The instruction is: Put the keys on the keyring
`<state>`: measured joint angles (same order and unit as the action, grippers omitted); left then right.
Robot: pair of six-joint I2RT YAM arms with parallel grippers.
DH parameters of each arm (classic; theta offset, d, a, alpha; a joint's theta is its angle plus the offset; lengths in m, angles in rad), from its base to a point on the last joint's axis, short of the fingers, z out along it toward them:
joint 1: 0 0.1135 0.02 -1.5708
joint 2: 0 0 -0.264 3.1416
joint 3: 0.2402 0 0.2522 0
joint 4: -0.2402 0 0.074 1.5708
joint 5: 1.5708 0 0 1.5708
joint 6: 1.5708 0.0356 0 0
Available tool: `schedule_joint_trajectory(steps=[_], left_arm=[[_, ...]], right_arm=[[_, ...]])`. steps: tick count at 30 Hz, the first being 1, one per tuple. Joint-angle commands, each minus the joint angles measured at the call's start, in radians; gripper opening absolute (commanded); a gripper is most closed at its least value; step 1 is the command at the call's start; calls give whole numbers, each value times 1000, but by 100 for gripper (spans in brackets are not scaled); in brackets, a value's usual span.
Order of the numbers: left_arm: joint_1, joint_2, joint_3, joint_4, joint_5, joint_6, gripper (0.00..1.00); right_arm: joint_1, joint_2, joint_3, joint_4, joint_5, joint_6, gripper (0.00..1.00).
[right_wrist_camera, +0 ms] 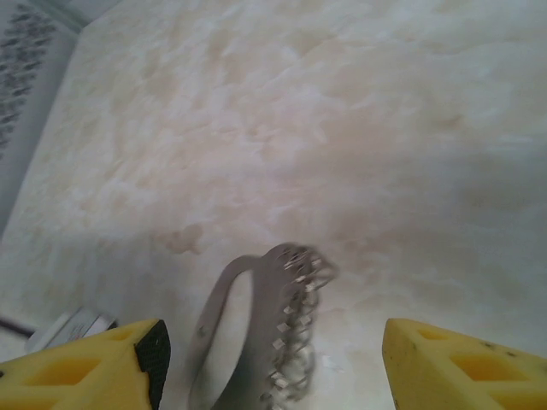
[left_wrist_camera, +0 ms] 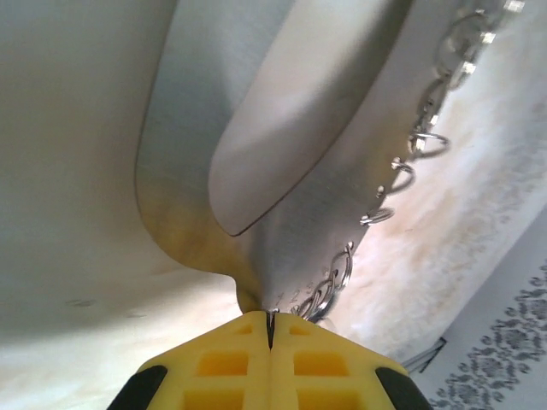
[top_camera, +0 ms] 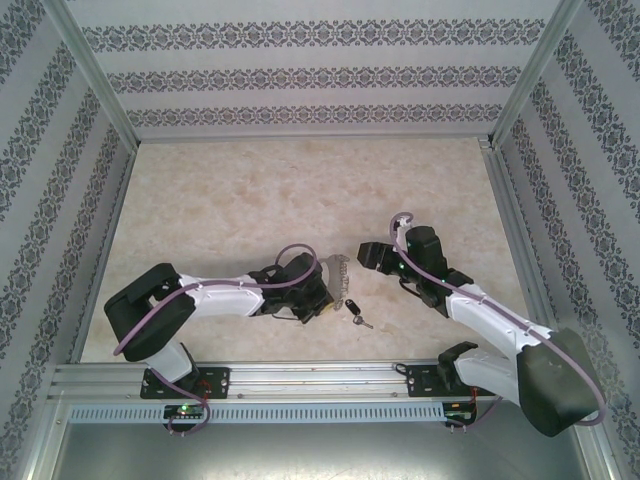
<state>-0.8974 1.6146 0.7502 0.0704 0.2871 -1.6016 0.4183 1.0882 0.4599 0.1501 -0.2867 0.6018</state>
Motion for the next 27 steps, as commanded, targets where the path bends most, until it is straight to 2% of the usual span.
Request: schedule_joint_trajectory(steps=[1,7,12,18,27], left_arm=[[36,-42,61,-8,13,32,0],[90,-70,87,-19,49,63,0],[137,-78,136,-38,89,97,0],[192,-76,190,-66,150,133,0],[243,-91,218,-58,206,155,0]], right_arm=[[26,-44,-14,101,-111,-38,65],[63,-79,-19,134,-190,-62,64],[77,-71,-39,188,-212,-94,59],[83,-45,-53,258,-332,-98,52],[116,144,11,306,-372,-98,51]])
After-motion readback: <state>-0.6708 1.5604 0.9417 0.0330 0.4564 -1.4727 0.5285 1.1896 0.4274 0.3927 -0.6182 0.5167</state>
